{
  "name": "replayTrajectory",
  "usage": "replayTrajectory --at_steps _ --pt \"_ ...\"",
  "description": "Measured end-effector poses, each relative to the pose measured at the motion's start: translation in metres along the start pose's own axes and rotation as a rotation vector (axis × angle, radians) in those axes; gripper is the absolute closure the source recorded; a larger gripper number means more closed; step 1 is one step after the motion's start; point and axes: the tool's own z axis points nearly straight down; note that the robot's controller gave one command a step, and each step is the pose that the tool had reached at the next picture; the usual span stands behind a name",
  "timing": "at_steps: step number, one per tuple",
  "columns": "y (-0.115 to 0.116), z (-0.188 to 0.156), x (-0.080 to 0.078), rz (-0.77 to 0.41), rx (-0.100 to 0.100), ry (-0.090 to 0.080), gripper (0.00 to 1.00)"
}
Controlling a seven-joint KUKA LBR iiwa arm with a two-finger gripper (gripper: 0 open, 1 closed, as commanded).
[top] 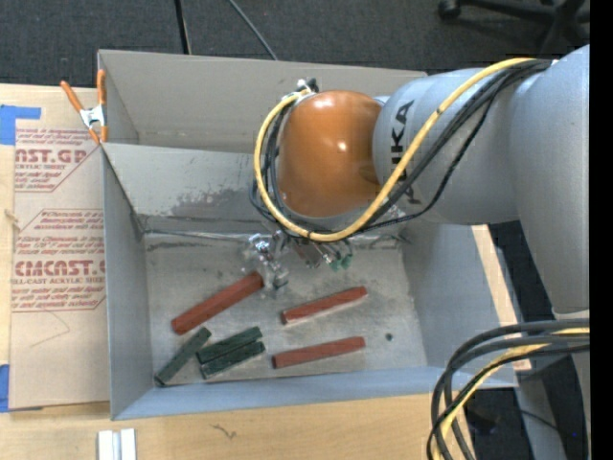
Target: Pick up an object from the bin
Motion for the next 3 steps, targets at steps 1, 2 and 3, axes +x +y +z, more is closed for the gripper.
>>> replayTrajectory --at_steps 1,2,3 --pt "0.009 -0.096 -0.002 -0.001 0.002 -0.003 1.00" --pt "0.010 -0.091 0.000 0.000 -0.001 0.004 0.00" --pt "0.058 0.074 0.030 -0.235 -0.005 0.008 0.00"
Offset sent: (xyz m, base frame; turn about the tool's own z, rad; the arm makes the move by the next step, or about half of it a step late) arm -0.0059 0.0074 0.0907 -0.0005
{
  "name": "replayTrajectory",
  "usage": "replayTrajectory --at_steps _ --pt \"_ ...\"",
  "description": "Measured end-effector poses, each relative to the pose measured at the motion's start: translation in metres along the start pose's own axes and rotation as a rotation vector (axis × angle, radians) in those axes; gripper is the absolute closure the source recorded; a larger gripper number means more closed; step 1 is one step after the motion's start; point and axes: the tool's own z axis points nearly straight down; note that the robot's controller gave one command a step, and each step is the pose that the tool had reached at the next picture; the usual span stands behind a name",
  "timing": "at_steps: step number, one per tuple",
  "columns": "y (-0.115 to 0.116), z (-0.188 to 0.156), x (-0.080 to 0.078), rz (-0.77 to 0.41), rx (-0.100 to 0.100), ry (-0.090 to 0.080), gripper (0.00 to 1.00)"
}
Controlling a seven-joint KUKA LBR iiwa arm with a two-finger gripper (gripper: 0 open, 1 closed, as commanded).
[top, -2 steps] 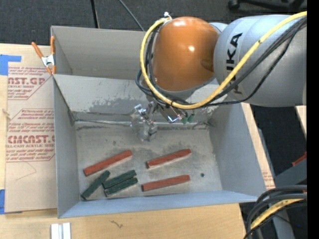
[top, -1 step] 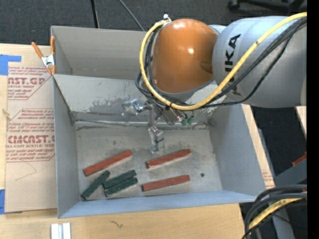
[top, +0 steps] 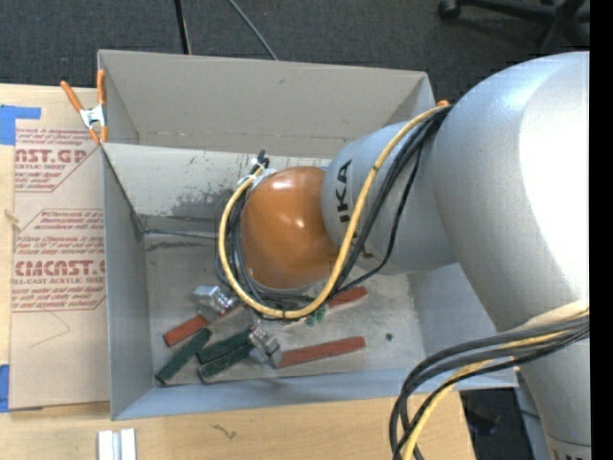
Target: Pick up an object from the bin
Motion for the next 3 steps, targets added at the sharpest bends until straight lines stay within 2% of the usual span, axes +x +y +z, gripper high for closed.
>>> replayTrajectory --at_steps 1,2,3 --pt "-0.002 -0.007 -0.003 0.003 0.004 -0.006 1.00" --pt "-0.035 -0.057 -0.012 0.013 0.007 -0.008 1.00" --pt "-0.032 -0.054 -0.011 0.010 0.002 -0.003 0.00"
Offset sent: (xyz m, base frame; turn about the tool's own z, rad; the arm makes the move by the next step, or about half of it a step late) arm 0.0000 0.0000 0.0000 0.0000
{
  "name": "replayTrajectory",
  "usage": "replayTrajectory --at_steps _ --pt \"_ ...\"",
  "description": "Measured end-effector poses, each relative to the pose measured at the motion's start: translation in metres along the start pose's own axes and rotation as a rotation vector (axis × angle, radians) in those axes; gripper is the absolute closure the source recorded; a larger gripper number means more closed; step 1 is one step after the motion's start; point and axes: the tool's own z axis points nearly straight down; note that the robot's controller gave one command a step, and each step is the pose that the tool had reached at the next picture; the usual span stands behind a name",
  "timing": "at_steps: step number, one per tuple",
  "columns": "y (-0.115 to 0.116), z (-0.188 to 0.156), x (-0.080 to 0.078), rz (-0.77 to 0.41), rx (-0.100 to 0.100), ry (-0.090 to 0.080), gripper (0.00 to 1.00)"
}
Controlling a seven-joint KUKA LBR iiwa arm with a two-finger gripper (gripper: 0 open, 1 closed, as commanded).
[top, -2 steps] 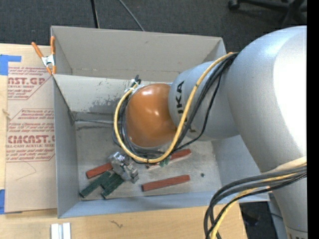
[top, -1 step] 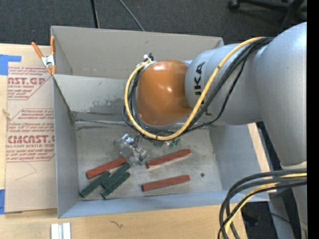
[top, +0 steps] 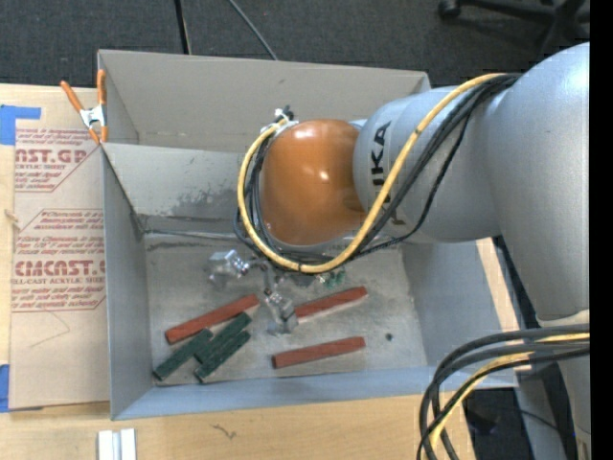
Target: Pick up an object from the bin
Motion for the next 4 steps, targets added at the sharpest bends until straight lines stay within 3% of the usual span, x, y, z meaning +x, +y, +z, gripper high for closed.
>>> replayTrajectory --at_steps 1,2,3,4 --pt "0.012 0.051 0.022 -0.313 -0.001 0.001 0.00" --pt "0.011 0.049 0.020 -0.311 0.004 -0.009 1.00" --pt "-0.006 -0.144 0.004 -0.310 0.006 -0.008 1.00" --pt "-0.005 -0.139 0.005 -0.311 0.000 -0.001 1.00"
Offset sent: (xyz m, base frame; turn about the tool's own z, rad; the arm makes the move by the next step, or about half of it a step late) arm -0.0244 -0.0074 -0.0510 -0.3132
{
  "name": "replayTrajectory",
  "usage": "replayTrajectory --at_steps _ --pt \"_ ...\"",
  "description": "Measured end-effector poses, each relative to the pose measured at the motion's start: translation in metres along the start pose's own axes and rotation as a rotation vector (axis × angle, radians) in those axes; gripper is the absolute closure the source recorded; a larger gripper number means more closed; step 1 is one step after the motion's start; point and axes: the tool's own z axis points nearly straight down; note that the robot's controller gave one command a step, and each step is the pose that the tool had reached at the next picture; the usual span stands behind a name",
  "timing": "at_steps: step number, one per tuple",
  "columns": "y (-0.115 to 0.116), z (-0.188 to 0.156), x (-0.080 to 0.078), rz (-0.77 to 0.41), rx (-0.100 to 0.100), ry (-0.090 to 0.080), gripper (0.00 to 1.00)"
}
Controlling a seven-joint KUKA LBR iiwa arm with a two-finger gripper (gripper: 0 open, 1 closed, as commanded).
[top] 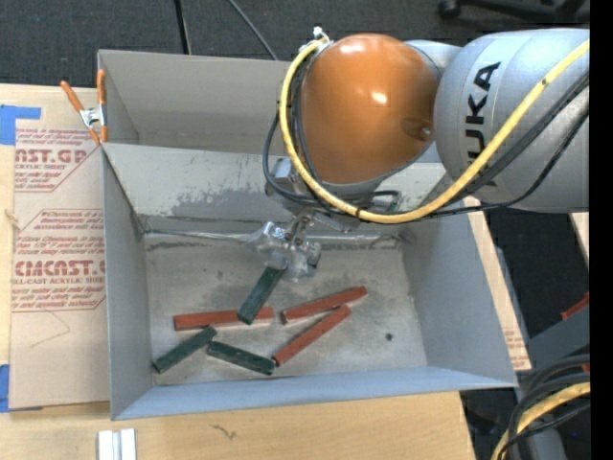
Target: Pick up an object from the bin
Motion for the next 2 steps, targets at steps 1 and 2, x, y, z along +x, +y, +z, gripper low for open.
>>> replayTrajectory --at_steps 1,2 --pt "-0.0270 0.0137 -0.0050 -0.724 -0.002 0.000 1.00" --pt "-0.0267 0.0135 -0.0052 -0.724 -0.003 -0.001 1.00"
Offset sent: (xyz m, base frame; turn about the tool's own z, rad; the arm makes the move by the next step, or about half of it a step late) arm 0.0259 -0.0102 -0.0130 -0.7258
